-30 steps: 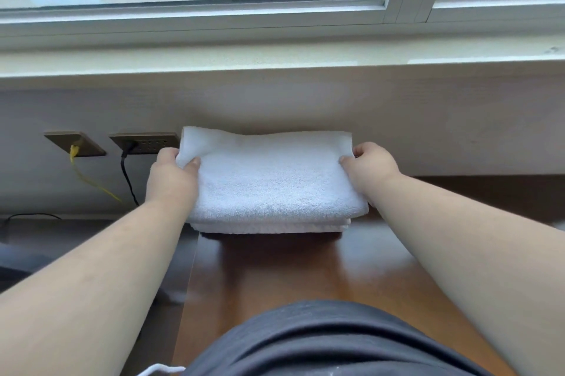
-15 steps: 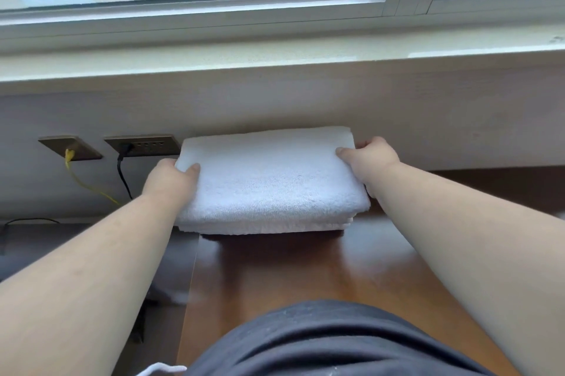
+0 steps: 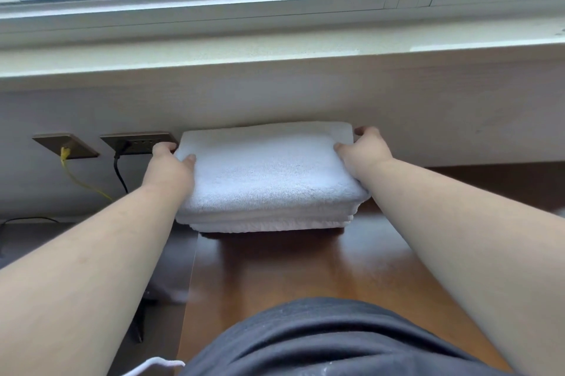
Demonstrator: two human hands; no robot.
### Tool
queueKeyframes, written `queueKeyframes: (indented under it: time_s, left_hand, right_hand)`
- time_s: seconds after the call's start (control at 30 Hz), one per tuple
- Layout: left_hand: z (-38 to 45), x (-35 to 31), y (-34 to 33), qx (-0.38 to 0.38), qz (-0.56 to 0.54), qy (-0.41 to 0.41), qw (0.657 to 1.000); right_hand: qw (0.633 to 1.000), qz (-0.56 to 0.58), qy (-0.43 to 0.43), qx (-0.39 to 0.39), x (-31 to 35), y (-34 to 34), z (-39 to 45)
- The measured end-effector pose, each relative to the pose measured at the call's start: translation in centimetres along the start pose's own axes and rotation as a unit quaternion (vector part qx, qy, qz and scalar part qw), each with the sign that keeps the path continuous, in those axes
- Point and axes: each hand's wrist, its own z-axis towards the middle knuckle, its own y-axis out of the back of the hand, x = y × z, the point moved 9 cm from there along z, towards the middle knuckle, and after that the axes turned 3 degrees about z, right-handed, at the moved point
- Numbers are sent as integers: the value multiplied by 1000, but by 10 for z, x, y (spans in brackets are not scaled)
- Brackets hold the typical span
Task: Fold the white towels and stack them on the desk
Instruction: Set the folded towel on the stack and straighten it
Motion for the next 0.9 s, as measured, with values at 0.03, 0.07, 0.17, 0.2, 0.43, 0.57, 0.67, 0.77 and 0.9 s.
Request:
queueKeyframes:
  time_s: [0.03,0.07,0.17,0.2,0.43,0.57,0.67,0.77,0.9]
  left_hand:
    - [2,-1,0,1,7,-3,1000]
    - [4,-3,1,-5,7,-10,1000]
    - [7,-10,5,-15,7,-25,1000]
    - [6,-11,5,-12,19,-19,1000]
    - [-47,-85,-20,-50,181,-297,936]
    - [-70,-94,-82,115,266,-385,876]
    - [-55,-75,-88,134,319,-318,883]
    - [-47,-74,-81,127,339,-267,893]
    - [-88,-104,-55,43,230,-417,878]
  right_hand:
    - [1000,-9,-12,2,-3,-1,0]
    - [1000,-7,-13,1,-4,-1,0]
    - [1000,5,-17,7,-3,0,-3]
    - [1000,2,-20,9,-3,0,-5]
    - [948,-194,248,-47,52,-17,-31]
    - [875,-367,308,66,49,-66,-34]
    - [887,-390,225,106,23,-61,-20]
    - [880,-417,217,69,36,-53,-23]
    - [828,-377,409,72,75,-79,-96]
